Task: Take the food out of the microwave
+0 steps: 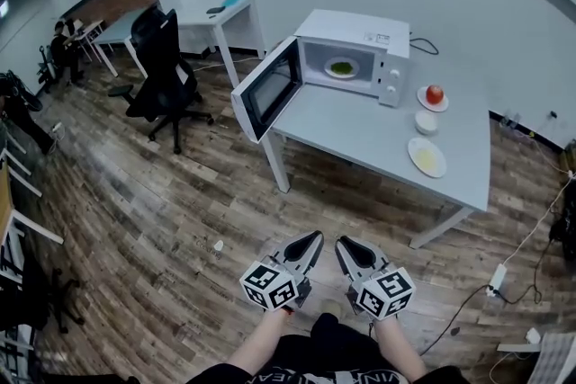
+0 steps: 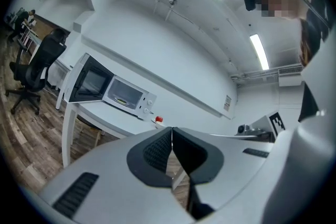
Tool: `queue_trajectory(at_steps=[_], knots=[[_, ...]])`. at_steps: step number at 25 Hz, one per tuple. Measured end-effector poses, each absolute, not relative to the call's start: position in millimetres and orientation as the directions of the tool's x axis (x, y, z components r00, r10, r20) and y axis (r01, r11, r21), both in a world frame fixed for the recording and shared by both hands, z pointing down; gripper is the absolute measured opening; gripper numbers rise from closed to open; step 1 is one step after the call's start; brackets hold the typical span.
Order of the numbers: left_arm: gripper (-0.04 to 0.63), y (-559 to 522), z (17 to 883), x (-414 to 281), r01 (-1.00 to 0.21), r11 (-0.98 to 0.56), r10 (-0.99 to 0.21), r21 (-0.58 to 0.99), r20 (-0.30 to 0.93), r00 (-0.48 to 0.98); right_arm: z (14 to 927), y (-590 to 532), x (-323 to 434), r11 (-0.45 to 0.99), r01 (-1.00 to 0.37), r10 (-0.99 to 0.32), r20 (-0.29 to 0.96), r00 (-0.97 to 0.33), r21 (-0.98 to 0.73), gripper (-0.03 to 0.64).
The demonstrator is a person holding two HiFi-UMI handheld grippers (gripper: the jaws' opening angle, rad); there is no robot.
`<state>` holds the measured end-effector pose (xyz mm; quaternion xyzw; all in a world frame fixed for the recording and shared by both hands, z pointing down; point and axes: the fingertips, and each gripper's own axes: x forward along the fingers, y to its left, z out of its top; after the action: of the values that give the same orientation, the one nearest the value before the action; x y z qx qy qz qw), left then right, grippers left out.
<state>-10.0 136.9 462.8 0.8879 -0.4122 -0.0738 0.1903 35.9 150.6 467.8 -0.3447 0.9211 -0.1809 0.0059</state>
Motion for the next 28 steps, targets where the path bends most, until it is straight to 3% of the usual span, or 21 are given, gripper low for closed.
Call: queue_trajectory(at_steps=[19,28], knots=[[0.010,53,474,-5,-0.722,-0.559,-0.777,0.408,0.046,0.627,484,71,39,0.695,-0.623,-0.624,0.130,-0.771,-0.359,0.053],[0.011,-39,470,6,-0.678,-0.615,-0.731,0.402,0.030,0.681,481,-13,43,0.667,-0.665,-0.663,0.140,-0.736,-0.336,0.054]])
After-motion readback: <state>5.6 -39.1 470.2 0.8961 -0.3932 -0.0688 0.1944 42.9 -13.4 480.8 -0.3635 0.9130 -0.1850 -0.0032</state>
